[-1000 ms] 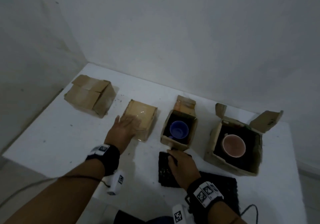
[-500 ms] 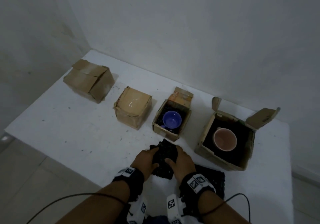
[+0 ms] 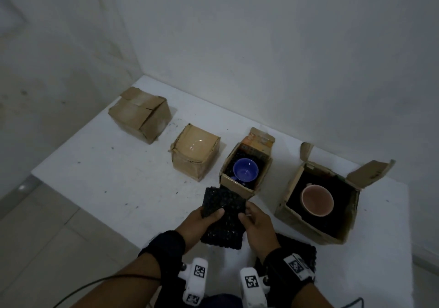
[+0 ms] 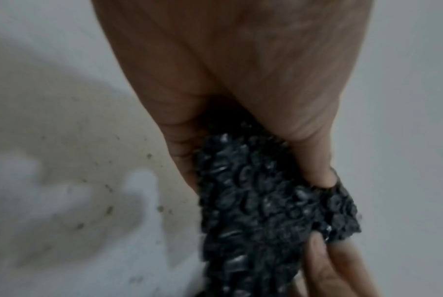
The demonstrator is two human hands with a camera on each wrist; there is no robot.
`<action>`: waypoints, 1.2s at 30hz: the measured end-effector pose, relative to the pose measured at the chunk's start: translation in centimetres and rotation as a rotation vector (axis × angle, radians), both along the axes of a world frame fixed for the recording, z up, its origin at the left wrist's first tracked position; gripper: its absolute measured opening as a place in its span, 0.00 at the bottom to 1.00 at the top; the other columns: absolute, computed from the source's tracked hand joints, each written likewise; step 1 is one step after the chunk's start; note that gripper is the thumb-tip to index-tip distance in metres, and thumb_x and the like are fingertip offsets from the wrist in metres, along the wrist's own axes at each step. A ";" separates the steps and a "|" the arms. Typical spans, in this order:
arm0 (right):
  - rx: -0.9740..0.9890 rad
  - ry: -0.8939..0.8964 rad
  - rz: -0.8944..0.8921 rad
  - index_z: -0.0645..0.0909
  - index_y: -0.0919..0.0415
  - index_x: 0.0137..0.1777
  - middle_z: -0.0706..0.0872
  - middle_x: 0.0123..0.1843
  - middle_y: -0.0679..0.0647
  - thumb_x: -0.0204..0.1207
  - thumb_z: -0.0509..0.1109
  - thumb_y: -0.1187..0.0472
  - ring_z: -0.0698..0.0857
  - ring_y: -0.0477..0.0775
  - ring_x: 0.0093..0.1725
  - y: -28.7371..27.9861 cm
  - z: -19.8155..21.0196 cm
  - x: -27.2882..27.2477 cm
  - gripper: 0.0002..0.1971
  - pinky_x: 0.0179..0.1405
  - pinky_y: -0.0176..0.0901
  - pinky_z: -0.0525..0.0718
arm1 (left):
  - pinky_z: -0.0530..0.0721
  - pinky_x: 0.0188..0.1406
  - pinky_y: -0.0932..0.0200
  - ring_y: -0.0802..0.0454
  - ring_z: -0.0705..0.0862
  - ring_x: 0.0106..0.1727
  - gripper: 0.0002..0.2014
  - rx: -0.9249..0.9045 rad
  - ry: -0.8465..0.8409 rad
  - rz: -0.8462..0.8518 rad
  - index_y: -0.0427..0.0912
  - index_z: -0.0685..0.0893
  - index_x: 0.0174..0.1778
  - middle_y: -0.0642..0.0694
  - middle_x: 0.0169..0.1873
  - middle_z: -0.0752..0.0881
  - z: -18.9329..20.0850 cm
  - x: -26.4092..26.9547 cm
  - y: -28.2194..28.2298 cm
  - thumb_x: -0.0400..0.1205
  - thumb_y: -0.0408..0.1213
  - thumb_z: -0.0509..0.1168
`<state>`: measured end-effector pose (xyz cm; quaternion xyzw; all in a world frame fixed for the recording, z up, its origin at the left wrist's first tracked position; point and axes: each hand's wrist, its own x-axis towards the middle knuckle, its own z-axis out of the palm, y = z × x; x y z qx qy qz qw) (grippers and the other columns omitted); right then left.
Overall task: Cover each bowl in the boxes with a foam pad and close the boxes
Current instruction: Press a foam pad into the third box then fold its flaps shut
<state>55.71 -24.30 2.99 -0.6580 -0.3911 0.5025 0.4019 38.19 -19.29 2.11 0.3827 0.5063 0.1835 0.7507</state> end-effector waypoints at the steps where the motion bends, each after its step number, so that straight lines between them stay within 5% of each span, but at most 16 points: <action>1: 0.022 0.013 -0.011 0.80 0.43 0.60 0.85 0.60 0.48 0.83 0.62 0.64 0.85 0.38 0.56 0.0 0.2 -0.3 0.14 0.50 0.28 0.82 | 0.84 0.64 0.43 0.45 0.89 0.58 0.26 -0.053 -0.027 0.047 0.42 0.83 0.66 0.42 0.57 0.90 0.2 -0.1 0.2 0.75 0.52 0.73; 3: 0.023 0.044 -0.061 0.71 0.41 0.72 0.77 0.69 0.45 0.83 0.62 0.50 0.78 0.44 0.66 0.2 0.7 -0.8 0.18 0.64 0.42 0.80 | 0.84 0.63 0.41 0.42 0.89 0.57 0.22 -0.080 -0.064 0.129 0.38 0.84 0.64 0.39 0.55 0.90 0.9 -0.2 0.6 0.77 0.45 0.73; 5: 0.000 0.153 -0.099 0.62 0.41 0.77 0.71 0.70 0.41 0.79 0.64 0.43 0.75 0.45 0.67 0.6 1.4 -1.3 0.28 0.64 0.46 0.80 | 0.84 0.63 0.41 0.41 0.89 0.57 0.20 -0.063 -0.093 0.170 0.37 0.83 0.64 0.38 0.55 0.90 1.6 -0.3 1.2 0.78 0.40 0.73; 7: -0.004 0.289 -0.087 0.63 0.43 0.75 0.77 0.68 0.43 0.78 0.66 0.46 0.81 0.45 0.63 1.2 2.3 -1.8 0.27 0.55 0.39 0.85 | 0.84 0.62 0.41 0.40 0.89 0.57 0.20 -0.027 -0.114 0.169 0.37 0.83 0.64 0.37 0.55 0.90 2.3 -0.2 1.9 0.77 0.38 0.74; 11: -0.006 0.188 -0.040 0.73 0.46 0.70 0.85 0.62 0.47 0.81 0.65 0.50 0.85 0.39 0.56 2.6 3.1 -2.2 0.18 0.46 0.28 0.84 | 0.87 0.58 0.42 0.42 0.90 0.55 0.21 0.078 -0.085 0.158 0.41 0.85 0.63 0.40 0.53 0.91 3.5 0.5 3.7 0.74 0.39 0.77; 16: 0.035 0.201 -0.240 0.72 0.43 0.67 0.84 0.60 0.45 0.79 0.67 0.49 0.85 0.47 0.58 4.3 4.1 -1.3 0.17 0.59 0.48 0.85 | 0.86 0.59 0.40 0.42 0.90 0.54 0.16 0.079 -0.040 0.115 0.41 0.86 0.61 0.40 0.52 0.91 4.2 1.6 6.9 0.79 0.43 0.72; 21: 0.039 -0.124 -0.280 0.81 0.51 0.60 0.88 0.53 0.46 0.78 0.67 0.45 0.87 0.45 0.51 5.5 4.0 0.1 0.15 0.43 0.33 0.85 | 0.88 0.55 0.45 0.48 0.91 0.48 0.25 0.281 0.122 -0.047 0.41 0.89 0.51 0.44 0.46 0.93 5.1 3.0 10.1 0.72 0.61 0.73; 26: -0.065 -0.347 -0.341 0.79 0.56 0.58 0.87 0.48 0.50 0.79 0.63 0.42 0.86 0.51 0.47 7.9 4.4 1.5 0.18 0.40 0.43 0.84 | 0.88 0.56 0.43 0.48 0.91 0.48 0.12 0.333 0.162 -0.180 0.41 0.89 0.52 0.44 0.47 0.92 5.4 5.0 12.6 0.79 0.45 0.71; 29: -0.087 -0.241 -0.444 0.67 0.51 0.68 0.82 0.46 0.47 0.78 0.68 0.49 0.83 0.51 0.44 8.8 4.7 1.8 0.22 0.38 0.40 0.83 | 0.88 0.53 0.43 0.47 0.90 0.47 0.16 0.395 0.261 -0.173 0.40 0.88 0.47 0.43 0.44 0.92 4.8 5.9 14.2 0.76 0.51 0.72; 32: -0.103 -0.318 -0.492 0.67 0.54 0.70 0.84 0.42 0.51 0.77 0.71 0.57 0.85 0.53 0.42 9.6 3.5 2.7 0.24 0.43 0.51 0.88 | 0.84 0.46 0.57 0.50 0.86 0.47 0.16 0.475 0.374 -0.200 0.41 0.83 0.49 0.48 0.44 0.87 4.8 6.9 15.3 0.78 0.51 0.71; 36: -0.202 -0.470 -0.381 0.74 0.54 0.67 0.87 0.56 0.60 0.76 0.71 0.53 0.86 0.59 0.52 10.8 1.8 4.1 0.20 0.51 0.53 0.87 | 0.85 0.50 0.56 0.49 0.85 0.50 0.15 0.587 0.507 -0.292 0.44 0.81 0.58 0.48 0.49 0.86 4.5 7.2 16.0 0.78 0.45 0.71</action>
